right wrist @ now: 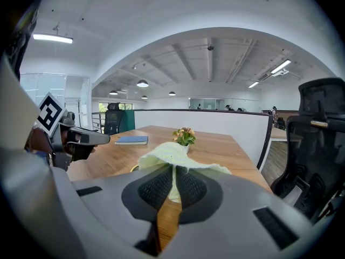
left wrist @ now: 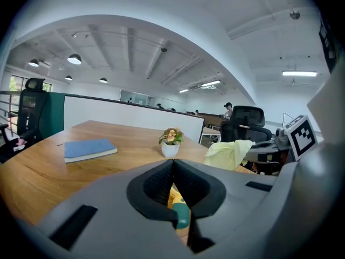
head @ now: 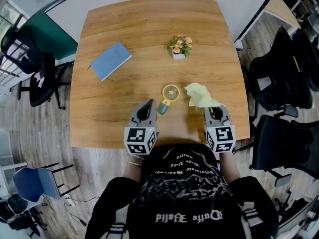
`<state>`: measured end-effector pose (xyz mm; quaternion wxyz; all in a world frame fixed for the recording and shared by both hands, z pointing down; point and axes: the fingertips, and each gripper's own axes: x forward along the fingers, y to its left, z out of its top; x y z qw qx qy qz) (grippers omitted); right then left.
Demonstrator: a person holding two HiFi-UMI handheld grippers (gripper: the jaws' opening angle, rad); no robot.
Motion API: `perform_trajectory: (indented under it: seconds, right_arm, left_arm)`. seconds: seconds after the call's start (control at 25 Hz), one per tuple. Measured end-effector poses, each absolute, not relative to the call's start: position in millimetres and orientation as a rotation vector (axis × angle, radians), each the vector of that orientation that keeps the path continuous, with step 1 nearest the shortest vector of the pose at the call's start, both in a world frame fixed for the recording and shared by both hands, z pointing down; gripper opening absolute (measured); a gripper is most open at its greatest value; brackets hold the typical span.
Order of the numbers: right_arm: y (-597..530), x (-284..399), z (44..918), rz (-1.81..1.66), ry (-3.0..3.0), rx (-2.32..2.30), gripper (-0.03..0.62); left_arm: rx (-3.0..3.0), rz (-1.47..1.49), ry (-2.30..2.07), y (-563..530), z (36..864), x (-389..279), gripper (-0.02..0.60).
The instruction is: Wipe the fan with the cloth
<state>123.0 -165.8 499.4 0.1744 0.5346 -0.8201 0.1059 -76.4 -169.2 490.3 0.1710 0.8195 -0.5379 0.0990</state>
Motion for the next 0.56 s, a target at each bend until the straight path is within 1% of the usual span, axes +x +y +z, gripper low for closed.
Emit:
perform_trajectory:
  seconds: [0.24, 0.56]
  right_arm:
    - [-164.6, 124.2, 499.5, 0.294, -2.319, 1.52, 0.028]
    - [-165.7, 126.9, 500.8, 0.278, -2.295, 1.531, 0.028]
  left_arm:
    - [2.317, 0.287, -1.545, -169.9, 490.6, -80.6, 0.021]
    - [2.256, 0.195, -1.541, -173.4, 487.4, -87.3, 0.021]
